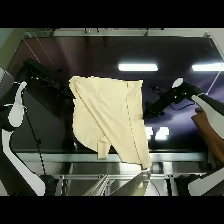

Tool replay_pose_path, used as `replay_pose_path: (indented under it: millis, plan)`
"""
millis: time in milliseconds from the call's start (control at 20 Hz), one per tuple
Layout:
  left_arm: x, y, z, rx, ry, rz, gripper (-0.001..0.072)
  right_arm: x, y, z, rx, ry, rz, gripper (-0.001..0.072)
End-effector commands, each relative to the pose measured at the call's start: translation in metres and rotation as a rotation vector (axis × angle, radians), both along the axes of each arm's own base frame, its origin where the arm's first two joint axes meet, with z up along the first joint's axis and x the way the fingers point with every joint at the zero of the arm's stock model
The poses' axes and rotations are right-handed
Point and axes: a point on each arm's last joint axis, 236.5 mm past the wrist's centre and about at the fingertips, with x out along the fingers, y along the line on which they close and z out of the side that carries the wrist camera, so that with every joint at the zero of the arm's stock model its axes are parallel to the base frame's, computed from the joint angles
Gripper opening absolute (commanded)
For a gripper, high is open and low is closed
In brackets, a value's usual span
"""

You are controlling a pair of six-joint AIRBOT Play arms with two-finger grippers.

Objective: Fold the shirts.

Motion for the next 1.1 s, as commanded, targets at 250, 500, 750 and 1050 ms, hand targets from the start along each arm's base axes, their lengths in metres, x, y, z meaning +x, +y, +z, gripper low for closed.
replay_pose_path:
  millis: [250,500,750,1050]
  plan:
    - [-0.006,0.026,0.058,0.032,-0.054,0.067,0.0710,-0.010,-0.036,0.039,0.014,0.028,-0.079,0.0698]
    - [0.038,0.066,0.074,0.135,-0.245,0.243,0.0709,0.072,-0.028,0.043,0.063,-0.257,-0.257,0.0698]
    - [0.044,0.089,0.024,0.134,-0.153,0.318,0.0709,0.148,-0.040,0.054,0.037,-0.360,-0.381,0.0686]
    - [0.047,0.083,-0.024,0.069,-0.072,0.345,0.0709,0.185,-0.023,0.031,0.053,-0.232,-0.449,0.0554]
